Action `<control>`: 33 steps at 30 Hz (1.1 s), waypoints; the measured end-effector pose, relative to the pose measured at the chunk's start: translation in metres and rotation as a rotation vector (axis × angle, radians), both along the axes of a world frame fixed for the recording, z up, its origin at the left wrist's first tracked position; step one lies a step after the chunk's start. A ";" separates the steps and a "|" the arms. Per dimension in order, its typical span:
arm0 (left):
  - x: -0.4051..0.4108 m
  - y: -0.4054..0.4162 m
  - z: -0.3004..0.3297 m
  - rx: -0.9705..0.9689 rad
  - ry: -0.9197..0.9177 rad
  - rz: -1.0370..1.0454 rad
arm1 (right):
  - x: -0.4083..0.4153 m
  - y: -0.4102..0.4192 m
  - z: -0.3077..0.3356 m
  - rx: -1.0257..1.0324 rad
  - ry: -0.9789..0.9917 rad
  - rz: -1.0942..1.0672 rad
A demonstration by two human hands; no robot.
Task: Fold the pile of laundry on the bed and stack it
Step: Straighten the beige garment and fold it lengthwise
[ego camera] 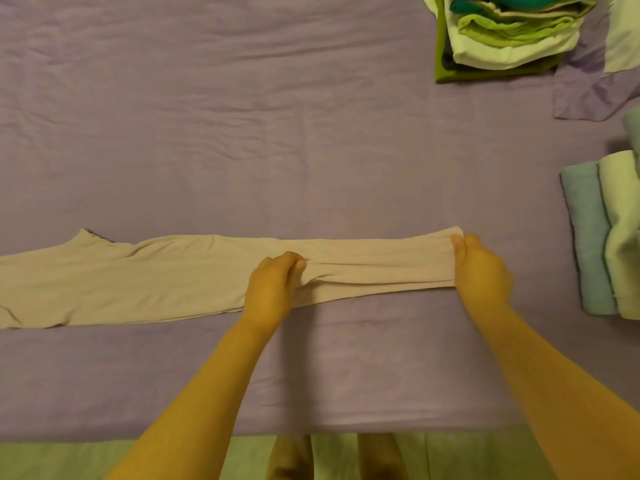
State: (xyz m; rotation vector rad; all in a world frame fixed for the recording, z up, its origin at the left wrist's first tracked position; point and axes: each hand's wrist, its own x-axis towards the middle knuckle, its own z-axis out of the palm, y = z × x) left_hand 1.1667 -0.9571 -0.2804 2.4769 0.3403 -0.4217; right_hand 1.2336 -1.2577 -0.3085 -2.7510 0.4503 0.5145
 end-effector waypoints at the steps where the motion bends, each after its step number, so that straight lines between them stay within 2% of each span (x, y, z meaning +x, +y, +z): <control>1: 0.001 -0.001 0.000 -0.023 0.030 0.015 | 0.000 -0.001 0.000 -0.008 -0.019 0.007; 4: 0.000 -0.005 0.000 -0.079 0.059 0.040 | -0.001 0.000 0.005 0.077 -0.162 -0.030; 10: -0.003 -0.005 0.013 -0.070 -0.005 0.015 | -0.002 0.011 0.030 0.536 -0.313 -0.304; 17: 0.002 0.000 0.048 -0.101 -0.097 -0.017 | 0.002 0.016 0.061 0.686 -0.365 -0.447; 20: -0.001 0.002 0.044 -0.057 -0.062 -0.122 | -0.003 0.015 0.055 0.665 -0.284 -0.422; 23: -0.010 0.000 0.021 0.093 0.176 -0.298 | -0.016 0.012 0.035 0.526 -0.138 -0.307; 26: -0.019 0.002 0.000 0.058 0.315 -0.317 | -0.025 0.008 0.022 0.423 -0.057 -0.241; 28: -0.021 0.003 -0.007 0.023 0.264 -0.230 | -0.026 0.006 0.017 0.375 -0.071 -0.168; 30: -0.018 0.004 -0.012 0.074 0.169 -0.187 | -0.023 0.005 0.013 0.332 -0.068 -0.039; 33: -0.011 0.008 -0.016 0.273 0.075 -0.323 | -0.020 0.003 0.006 0.316 -0.027 0.139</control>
